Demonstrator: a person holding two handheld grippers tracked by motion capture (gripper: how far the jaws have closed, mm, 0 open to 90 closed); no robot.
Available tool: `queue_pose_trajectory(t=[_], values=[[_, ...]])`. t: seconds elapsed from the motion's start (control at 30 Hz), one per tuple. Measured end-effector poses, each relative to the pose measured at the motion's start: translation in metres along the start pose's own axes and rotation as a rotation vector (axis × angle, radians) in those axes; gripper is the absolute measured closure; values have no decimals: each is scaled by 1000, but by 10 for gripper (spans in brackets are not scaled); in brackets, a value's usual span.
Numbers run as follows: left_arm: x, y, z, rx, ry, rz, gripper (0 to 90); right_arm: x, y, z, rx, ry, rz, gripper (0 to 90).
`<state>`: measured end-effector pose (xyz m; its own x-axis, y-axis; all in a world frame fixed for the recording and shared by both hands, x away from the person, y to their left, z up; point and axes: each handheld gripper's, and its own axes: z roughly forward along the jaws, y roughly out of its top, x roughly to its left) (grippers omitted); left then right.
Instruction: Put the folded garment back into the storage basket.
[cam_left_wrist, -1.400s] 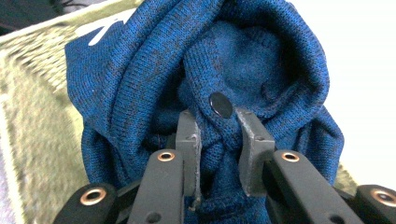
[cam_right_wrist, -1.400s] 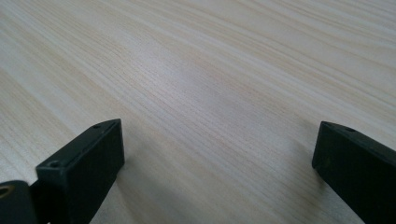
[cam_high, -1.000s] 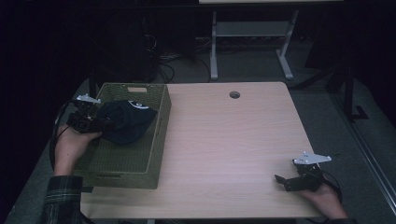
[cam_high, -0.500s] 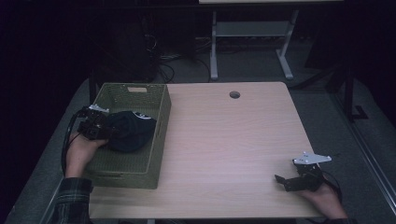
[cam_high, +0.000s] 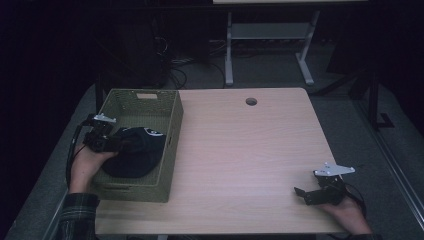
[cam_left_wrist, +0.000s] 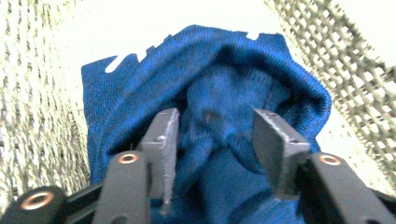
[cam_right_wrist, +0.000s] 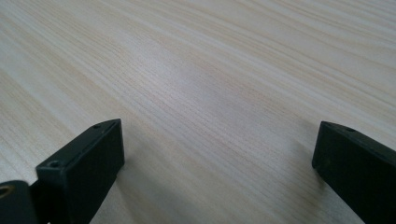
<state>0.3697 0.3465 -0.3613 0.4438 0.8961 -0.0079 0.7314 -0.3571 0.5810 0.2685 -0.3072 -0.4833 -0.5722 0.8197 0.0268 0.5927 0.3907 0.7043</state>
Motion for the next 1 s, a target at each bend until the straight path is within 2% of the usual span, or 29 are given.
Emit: queue_pose_trajectory(t=[0.13,0.2,0.27,0.43,0.5,0.77,0.87,0.9,0.93,1.0], values=[[-4,5,-8,-29,-10,-3,374,0,0,0,1,1,-1,19],[-6,6,-10,-38,-16,2,355,-1,0,0,0,2,-2,19],[-16,11,-12,-59,-27,17,296,0,1,1,2,4,1,19],[-31,23,-14,-88,-45,32,222,0,1,1,3,3,2,19],[-39,28,-14,-108,-71,33,195,0,1,1,3,3,2,19],[-77,45,-9,-179,-163,75,164,-1,1,1,3,3,2,19],[-93,51,-4,-186,-179,101,164,0,1,1,3,3,2,19],[-93,51,-4,-186,-179,101,164,0,1,1,3,3,2,19],[-105,54,-1,-195,-198,120,164,0,1,1,3,3,2,19],[-119,58,3,-204,-220,137,164,0,1,1,3,4,2,19]])
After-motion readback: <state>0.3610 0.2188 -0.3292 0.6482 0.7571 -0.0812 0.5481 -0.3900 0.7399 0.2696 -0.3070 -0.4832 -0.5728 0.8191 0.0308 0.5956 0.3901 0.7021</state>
